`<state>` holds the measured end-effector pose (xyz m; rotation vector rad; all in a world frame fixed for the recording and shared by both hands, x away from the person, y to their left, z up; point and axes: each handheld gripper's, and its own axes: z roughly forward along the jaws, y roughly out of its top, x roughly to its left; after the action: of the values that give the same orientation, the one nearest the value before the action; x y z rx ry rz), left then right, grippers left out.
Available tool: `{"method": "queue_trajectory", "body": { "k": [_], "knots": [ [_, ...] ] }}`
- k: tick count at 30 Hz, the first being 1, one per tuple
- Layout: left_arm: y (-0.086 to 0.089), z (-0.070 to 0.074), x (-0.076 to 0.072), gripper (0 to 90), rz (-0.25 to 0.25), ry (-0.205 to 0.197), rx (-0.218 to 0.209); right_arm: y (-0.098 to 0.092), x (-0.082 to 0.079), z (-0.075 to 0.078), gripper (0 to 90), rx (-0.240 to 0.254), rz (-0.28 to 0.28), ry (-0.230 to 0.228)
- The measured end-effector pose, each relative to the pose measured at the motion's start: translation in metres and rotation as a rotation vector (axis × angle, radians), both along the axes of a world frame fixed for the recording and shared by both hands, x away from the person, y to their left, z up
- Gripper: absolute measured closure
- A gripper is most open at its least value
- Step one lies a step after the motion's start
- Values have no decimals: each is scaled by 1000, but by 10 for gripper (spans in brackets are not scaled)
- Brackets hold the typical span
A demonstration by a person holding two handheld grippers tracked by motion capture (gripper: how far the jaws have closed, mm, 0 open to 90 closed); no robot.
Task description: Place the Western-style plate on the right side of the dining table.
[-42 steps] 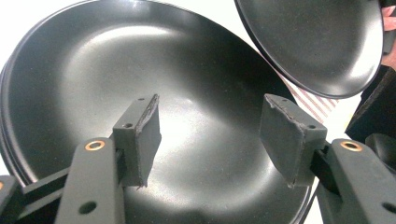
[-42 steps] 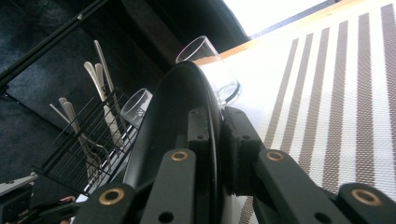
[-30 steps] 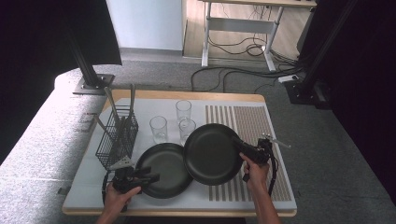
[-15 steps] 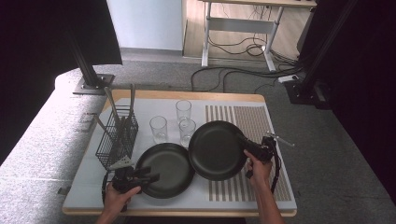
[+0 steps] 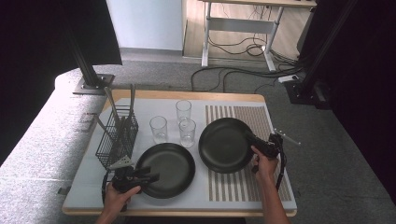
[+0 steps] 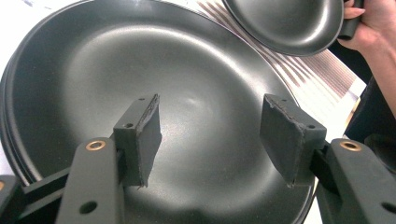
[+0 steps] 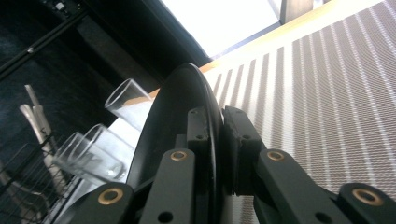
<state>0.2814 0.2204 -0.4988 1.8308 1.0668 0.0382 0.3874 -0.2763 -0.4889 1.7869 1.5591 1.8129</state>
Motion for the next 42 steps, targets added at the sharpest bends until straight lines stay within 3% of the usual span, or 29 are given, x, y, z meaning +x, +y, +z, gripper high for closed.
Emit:
{"method": "queue_trajectory", "body": {
  "k": [19, 42],
  "knots": [
    [1, -1, 0, 388, 1, 3, -1, -22, 17, -14, 813, 4, -74, 29],
    [2, -1, 1, 388, -1, 3, -2, -29, 23, -6, 810, -28, -82, 22]
  ]
}}
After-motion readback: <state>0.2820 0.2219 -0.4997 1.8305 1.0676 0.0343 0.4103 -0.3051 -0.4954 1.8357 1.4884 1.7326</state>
